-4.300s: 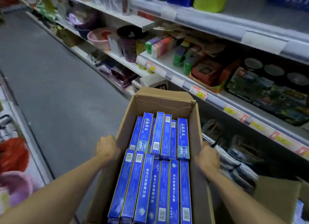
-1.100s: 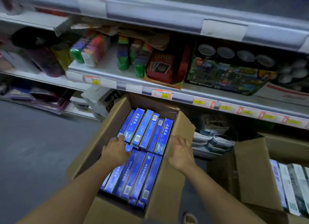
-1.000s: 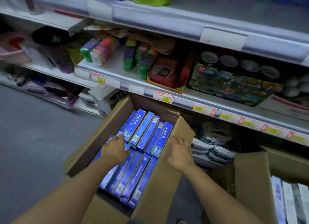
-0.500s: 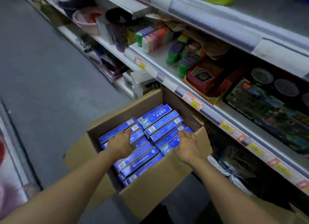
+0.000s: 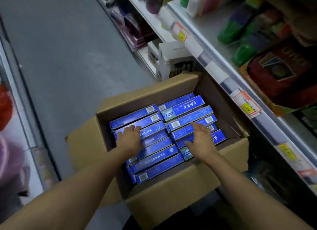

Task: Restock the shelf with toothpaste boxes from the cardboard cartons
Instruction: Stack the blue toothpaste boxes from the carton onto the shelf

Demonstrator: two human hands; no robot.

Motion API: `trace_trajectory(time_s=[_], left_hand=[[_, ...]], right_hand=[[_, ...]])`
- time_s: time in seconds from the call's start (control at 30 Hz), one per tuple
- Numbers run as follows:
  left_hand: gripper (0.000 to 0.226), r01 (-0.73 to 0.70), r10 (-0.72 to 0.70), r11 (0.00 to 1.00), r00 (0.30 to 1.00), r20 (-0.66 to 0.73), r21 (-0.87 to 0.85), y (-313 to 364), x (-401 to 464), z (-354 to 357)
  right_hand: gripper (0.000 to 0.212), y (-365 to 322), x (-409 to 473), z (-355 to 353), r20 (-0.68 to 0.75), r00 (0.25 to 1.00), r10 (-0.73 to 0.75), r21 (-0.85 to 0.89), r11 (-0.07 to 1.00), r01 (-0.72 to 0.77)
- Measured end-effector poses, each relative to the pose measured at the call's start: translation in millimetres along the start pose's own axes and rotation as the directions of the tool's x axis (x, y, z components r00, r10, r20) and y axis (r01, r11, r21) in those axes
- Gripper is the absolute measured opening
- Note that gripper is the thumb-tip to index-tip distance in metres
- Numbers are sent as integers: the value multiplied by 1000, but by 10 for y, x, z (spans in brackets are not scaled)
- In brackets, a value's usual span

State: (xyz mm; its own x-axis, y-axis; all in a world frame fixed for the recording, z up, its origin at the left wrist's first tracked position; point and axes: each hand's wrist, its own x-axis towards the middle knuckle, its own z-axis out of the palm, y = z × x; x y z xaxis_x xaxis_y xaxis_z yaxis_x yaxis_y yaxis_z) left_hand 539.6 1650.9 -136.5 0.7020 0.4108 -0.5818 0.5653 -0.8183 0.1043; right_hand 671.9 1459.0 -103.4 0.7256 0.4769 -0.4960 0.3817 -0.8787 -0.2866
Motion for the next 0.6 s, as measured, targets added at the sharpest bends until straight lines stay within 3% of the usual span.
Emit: trace_trajectory(time_s=[0.27,0.43,0.6], left_hand=[[42,55,-40,997,970,-239,58,38,313,443],[50,40,23,987,924,-382,157,62,386,583],[38,63,-12,991,925,-380,121,84,471,586]], right_hand=[[70,94,380,295,40,999,-35,11,999,35],[68,232,528,344,38,998,-52,19,999,51],[65,351,629,327,14,997,-79,-6,997,79]])
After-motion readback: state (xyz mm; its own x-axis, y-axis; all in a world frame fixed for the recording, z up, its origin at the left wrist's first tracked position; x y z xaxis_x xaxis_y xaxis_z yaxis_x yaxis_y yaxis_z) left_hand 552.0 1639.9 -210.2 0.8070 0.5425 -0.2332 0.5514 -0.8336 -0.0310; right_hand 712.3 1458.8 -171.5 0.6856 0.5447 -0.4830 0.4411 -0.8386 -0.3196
